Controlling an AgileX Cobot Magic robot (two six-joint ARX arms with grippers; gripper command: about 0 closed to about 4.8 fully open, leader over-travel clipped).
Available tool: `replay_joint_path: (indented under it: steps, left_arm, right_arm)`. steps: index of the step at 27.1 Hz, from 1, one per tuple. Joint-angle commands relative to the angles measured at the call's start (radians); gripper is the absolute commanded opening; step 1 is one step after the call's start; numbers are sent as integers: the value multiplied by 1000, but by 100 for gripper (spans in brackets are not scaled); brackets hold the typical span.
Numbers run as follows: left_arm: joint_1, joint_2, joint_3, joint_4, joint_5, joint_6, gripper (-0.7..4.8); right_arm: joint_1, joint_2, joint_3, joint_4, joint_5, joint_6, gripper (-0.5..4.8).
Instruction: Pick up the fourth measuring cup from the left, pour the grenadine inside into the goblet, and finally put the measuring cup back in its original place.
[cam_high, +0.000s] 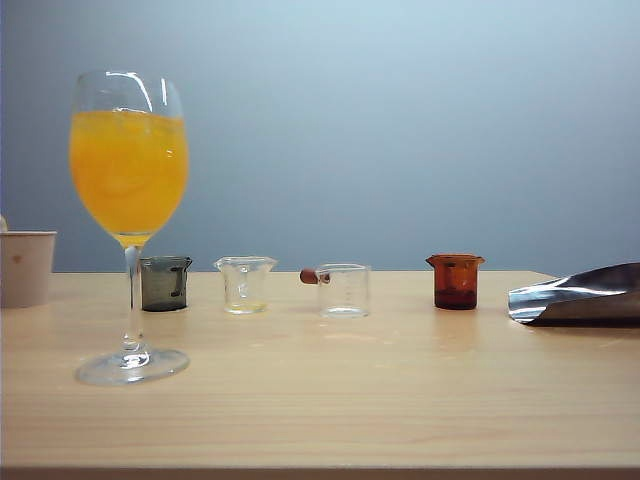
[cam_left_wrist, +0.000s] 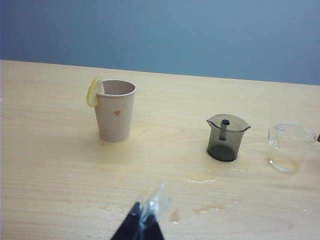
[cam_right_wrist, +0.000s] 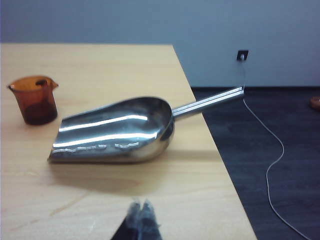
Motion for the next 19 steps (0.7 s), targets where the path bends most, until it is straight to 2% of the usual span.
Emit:
replay_joint_path:
  steps: [1, 5, 8, 13, 19]
  left_arm:
    - [0, 0, 2, 7, 5, 4, -5]
    - [0, 0, 2, 3, 3, 2, -5]
    - [0, 0, 43, -10, 5, -50, -5]
    - [0, 21, 270, -197, -4, -44, -5]
    - [0, 130, 450, -256, 34, -35, -5]
  right_arm:
    - [0, 2, 6, 4, -23, -5, -1]
    - [0, 2, 7, -1, -24, -2, -1]
    - [1, 2, 64, -13, -24, 61, -2]
    - [2, 38, 286, -89, -43, 82, -3]
    - [2, 203, 496, -131, -74, 108, -3]
